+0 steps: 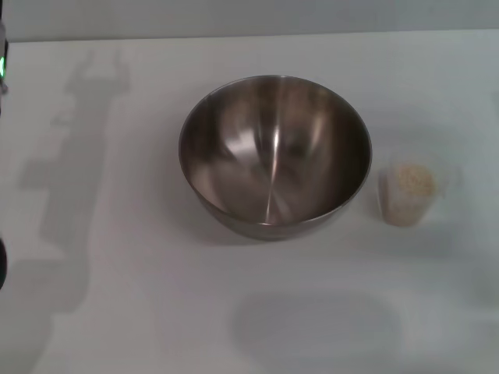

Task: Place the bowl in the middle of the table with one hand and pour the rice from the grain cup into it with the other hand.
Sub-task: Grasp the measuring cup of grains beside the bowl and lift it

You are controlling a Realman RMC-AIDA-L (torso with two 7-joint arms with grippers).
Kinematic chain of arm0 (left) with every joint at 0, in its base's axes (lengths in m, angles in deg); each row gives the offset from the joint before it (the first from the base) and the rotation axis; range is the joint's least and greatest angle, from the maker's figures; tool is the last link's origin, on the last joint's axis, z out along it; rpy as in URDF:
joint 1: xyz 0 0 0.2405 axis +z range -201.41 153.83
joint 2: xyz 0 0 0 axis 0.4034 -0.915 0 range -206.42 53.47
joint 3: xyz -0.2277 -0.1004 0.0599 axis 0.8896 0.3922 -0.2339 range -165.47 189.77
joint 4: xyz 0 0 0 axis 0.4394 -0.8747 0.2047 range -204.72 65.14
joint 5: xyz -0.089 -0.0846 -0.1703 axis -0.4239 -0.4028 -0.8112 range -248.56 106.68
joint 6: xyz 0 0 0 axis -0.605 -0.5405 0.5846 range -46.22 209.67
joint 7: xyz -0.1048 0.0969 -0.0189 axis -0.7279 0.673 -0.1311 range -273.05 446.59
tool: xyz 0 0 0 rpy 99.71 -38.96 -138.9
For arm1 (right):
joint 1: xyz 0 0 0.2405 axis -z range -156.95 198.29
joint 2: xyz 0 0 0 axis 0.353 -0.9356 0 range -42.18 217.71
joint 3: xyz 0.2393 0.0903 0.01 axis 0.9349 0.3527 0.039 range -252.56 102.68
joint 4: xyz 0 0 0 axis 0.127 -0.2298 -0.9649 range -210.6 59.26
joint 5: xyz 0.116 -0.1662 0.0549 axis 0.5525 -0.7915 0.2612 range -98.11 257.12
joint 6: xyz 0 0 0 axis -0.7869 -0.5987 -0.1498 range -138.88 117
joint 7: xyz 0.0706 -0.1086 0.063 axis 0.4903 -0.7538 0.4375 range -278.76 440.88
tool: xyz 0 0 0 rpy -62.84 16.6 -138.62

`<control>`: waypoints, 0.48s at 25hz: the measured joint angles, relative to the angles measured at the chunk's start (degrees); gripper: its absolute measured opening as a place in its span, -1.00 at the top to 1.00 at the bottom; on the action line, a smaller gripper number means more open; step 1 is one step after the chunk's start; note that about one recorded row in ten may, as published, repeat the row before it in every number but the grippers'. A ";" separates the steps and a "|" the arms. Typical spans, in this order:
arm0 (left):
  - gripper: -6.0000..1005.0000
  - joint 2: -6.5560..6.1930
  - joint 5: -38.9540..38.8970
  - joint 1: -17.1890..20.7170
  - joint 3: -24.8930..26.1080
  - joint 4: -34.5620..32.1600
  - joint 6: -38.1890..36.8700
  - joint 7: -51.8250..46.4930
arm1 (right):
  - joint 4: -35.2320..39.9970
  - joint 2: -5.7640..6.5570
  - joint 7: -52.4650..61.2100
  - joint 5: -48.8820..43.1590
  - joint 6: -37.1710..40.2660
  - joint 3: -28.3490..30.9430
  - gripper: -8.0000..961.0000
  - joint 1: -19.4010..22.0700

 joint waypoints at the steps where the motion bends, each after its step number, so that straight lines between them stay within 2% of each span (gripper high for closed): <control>1: 0.13 -0.09 3.39 0.50 0.28 -2.63 -0.05 -9.59 | -0.38 -0.10 0.01 0.02 0.06 -0.04 -0.57 0.49; 6: 0.13 -0.16 6.48 0.73 0.36 -6.53 -0.10 -15.48 | -2.98 -0.17 0.05 -0.31 1.34 -0.36 -0.57 2.93; 11: 0.13 -0.20 7.07 0.68 0.38 -10.71 -0.89 -19.95 | -6.58 -0.24 0.09 -0.51 3.19 -1.81 -0.57 8.06; 12: 0.13 -0.42 8.24 0.27 1.49 -13.61 -1.57 -23.30 | -7.02 -0.25 0.09 -0.52 3.43 -2.62 -0.57 8.86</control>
